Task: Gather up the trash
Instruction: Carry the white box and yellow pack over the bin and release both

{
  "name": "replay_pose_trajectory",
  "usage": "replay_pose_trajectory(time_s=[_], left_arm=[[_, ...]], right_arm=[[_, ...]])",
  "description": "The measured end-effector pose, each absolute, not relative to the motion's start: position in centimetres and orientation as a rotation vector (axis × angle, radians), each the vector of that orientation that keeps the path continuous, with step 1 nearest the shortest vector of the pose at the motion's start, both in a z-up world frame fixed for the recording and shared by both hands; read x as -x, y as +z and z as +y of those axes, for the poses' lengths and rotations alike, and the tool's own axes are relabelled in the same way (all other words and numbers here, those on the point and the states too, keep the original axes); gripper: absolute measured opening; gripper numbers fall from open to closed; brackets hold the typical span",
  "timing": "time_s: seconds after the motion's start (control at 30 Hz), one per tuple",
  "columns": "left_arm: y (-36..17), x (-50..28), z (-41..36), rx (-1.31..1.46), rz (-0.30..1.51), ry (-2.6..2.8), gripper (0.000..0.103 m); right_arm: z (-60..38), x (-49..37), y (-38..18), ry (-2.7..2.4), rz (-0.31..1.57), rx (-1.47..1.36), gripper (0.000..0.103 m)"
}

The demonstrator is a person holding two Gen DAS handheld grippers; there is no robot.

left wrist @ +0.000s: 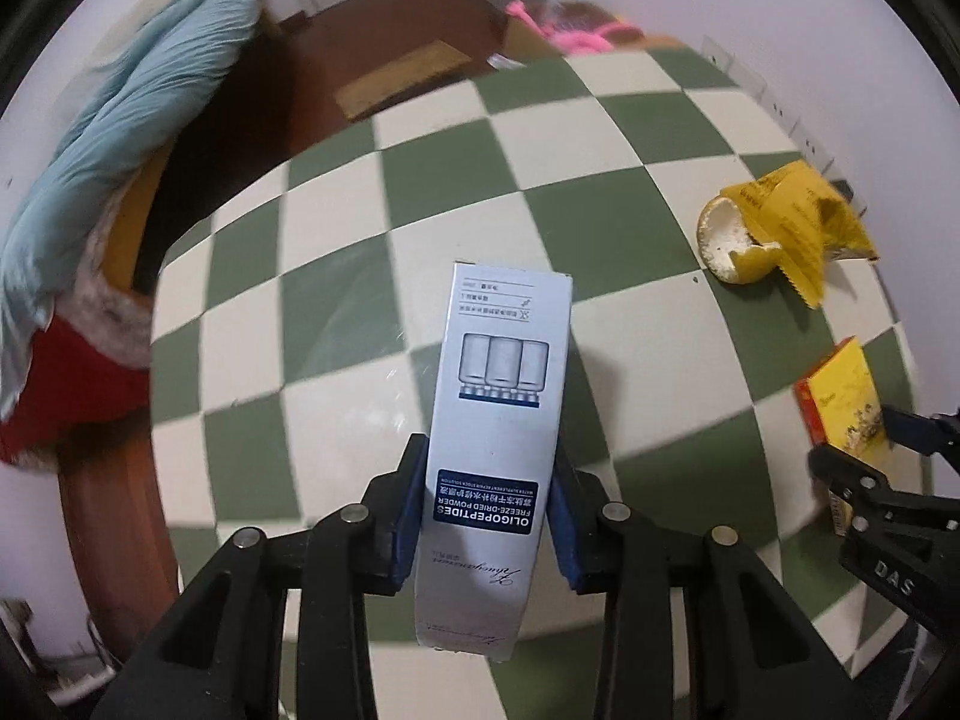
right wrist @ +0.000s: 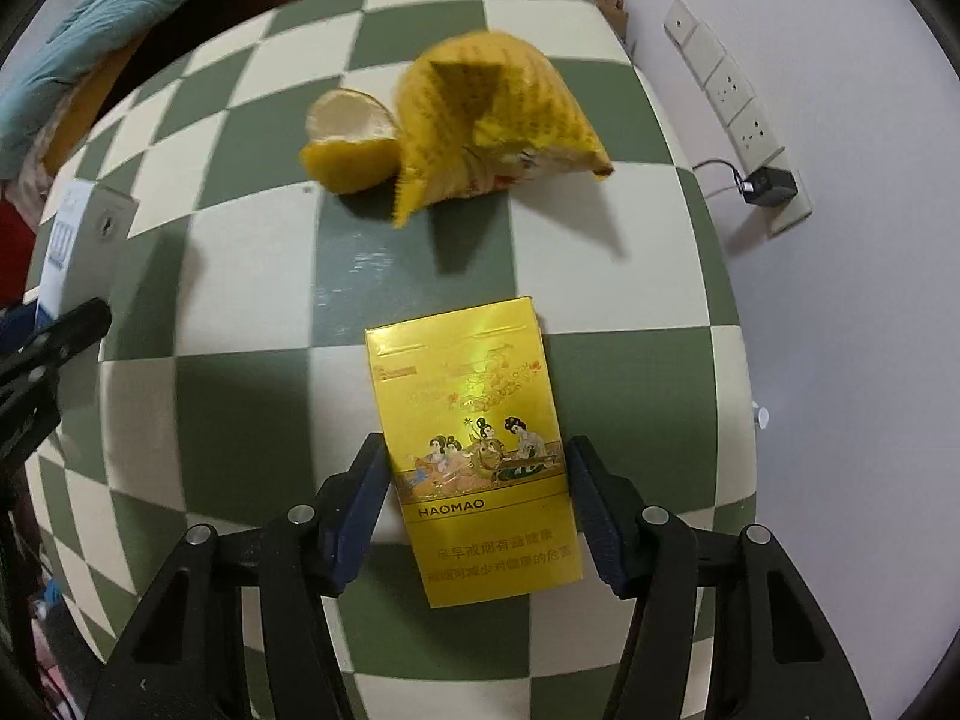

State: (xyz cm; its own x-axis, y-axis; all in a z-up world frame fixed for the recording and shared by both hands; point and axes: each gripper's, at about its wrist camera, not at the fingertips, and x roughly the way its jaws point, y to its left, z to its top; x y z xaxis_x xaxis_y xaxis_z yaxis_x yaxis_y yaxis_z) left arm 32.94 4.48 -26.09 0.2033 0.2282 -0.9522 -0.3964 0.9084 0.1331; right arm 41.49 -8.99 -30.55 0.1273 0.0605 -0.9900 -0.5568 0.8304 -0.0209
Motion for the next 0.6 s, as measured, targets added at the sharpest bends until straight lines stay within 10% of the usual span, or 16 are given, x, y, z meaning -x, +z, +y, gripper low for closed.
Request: replay_pose_trajectory(time_s=[0.6], left_arm=[[-13.8, -12.3, 11.7, 0.313, 1.003, 0.633, 0.033]], right_arm=[[-4.7, -26.8, -16.9, 0.831, 1.166, 0.310, 0.061]])
